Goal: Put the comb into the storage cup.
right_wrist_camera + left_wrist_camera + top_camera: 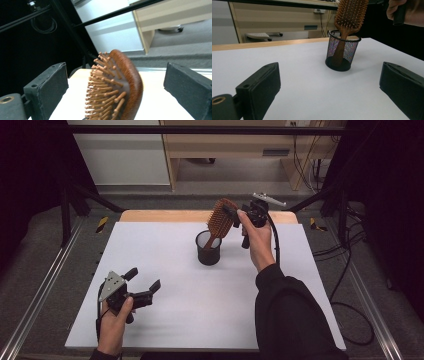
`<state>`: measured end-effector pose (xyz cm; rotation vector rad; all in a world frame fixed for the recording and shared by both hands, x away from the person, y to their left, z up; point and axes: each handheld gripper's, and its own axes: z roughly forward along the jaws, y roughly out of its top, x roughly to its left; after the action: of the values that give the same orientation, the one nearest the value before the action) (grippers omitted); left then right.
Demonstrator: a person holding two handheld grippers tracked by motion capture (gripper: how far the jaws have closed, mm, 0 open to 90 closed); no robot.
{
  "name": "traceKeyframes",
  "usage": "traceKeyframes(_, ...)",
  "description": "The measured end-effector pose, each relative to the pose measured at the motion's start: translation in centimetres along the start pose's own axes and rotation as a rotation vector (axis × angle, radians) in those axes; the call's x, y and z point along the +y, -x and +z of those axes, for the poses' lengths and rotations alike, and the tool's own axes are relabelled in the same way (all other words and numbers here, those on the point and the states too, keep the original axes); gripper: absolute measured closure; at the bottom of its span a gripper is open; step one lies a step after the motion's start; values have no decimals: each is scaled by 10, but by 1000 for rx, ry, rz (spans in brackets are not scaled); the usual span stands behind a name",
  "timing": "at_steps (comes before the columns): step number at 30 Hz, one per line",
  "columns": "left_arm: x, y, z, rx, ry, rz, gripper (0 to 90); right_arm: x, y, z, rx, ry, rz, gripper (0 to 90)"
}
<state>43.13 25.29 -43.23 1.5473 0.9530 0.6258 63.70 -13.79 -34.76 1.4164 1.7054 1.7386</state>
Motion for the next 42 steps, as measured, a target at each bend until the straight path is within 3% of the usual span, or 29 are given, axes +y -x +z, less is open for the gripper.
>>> traceKeyframes(5,0,0,0,1,0,0,34,3,1,-4,-42,23,-24,66)
traceKeyframes(8,0,0,0,1,1,-1,34,4,0,-7,-43,25,-29,64)
traceKeyframes(17,0,0,0,1,1,2,34,8,-5,-19,-74,15,-115,63)
traceKeyframes(21,0,1,0,1,1,3,33,9,-5,-25,-56,4,-126,73)
traceKeyframes(26,0,0,0,4,2,3,31,12,-6,-35,-67,8,-153,61)
traceKeyframes(42,0,-7,-6,42,22,-7,29,30,-8,-77,-63,53,-188,84)
